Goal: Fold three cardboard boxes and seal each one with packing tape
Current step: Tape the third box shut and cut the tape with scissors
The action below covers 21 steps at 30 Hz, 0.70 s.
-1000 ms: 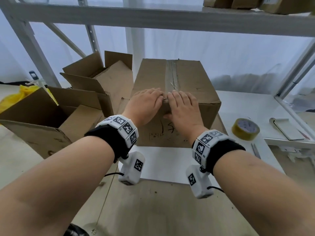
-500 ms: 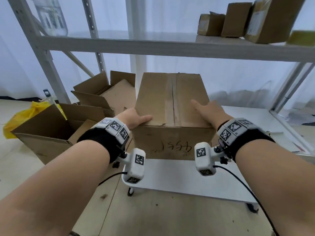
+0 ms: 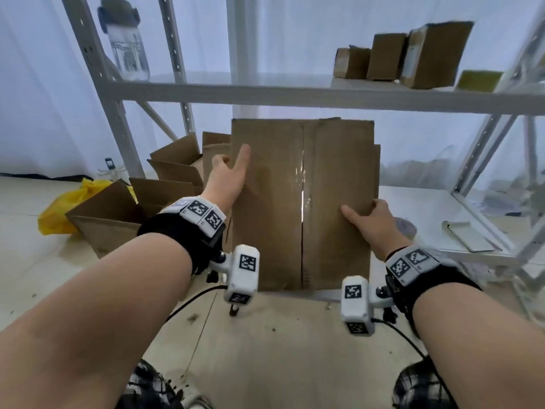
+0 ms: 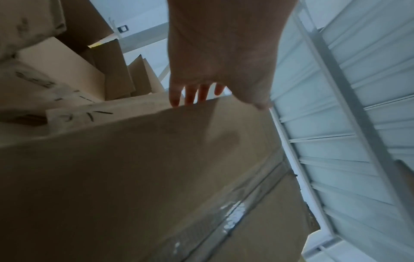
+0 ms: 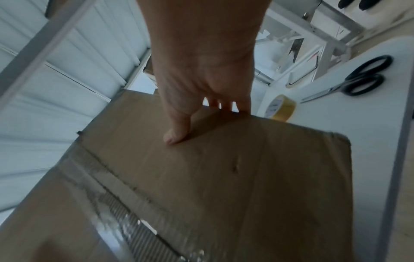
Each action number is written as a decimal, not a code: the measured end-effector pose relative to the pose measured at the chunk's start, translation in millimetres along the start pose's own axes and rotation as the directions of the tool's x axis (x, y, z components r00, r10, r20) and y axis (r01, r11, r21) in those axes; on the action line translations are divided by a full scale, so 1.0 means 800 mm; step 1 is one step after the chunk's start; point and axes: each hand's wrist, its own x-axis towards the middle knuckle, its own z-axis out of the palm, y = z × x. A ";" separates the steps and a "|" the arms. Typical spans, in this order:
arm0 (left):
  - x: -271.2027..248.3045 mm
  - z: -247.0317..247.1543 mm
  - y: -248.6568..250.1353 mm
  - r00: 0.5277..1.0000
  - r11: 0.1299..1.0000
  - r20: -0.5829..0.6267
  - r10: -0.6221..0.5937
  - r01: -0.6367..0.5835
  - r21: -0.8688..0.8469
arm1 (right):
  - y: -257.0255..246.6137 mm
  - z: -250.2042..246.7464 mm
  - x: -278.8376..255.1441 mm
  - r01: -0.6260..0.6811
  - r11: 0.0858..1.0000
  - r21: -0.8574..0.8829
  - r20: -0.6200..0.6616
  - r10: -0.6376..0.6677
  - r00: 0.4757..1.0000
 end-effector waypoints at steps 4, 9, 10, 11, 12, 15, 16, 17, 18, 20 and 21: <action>-0.005 -0.011 0.043 1.000 0.999 -0.020 -0.005 0.005 -0.043 | -0.056 -0.022 -0.021 0.056 0.994 0.094 -0.047 -0.052 0.998; -0.012 -0.032 0.045 0.961 0.963 0.127 -0.247 0.258 -0.079 | -0.118 -0.036 -0.021 -0.086 0.985 0.147 -0.068 0.097 0.993; -0.018 -0.036 0.048 0.957 0.958 0.138 -0.256 0.270 -0.100 | -0.124 -0.033 -0.021 -0.095 0.987 0.133 -0.080 0.106 0.991; -0.019 -0.040 0.048 0.957 0.956 0.135 -0.257 0.272 -0.113 | -0.127 -0.032 -0.019 -0.078 0.989 0.123 -0.097 0.090 0.991; -0.023 -0.044 0.052 0.960 0.959 0.133 -0.247 0.261 -0.108 | -0.133 -0.031 -0.018 -0.052 0.990 0.128 -0.114 0.067 0.991; -0.023 -0.061 0.076 0.991 0.984 0.056 -0.121 0.127 -0.128 | -0.157 -0.032 -0.021 0.044 0.987 0.153 -0.139 -0.023 0.990; -0.021 -0.065 0.082 0.996 0.986 0.045 -0.081 0.087 -0.142 | -0.164 -0.032 -0.023 0.079 0.982 0.171 -0.147 -0.054 0.988; -0.019 -0.068 0.085 0.999 0.987 0.035 -0.042 0.047 -0.152 | -0.168 -0.032 -0.024 0.107 0.975 0.193 -0.152 -0.078 0.985; -0.019 -0.070 0.083 1.000 0.988 0.026 -0.017 0.021 -0.153 | -0.169 -0.030 -0.026 0.125 0.969 0.214 -0.148 -0.094 0.984; -0.021 -0.070 0.071 1.000 0.989 0.031 -0.001 0.006 -0.149 | -0.160 -0.024 -0.031 0.127 0.965 0.231 -0.119 -0.102 0.988; -0.021 -0.067 0.059 0.999 0.991 0.037 -0.005 0.010 -0.135 | -0.149 -0.020 -0.031 0.102 0.967 0.234 -0.102 -0.080 0.992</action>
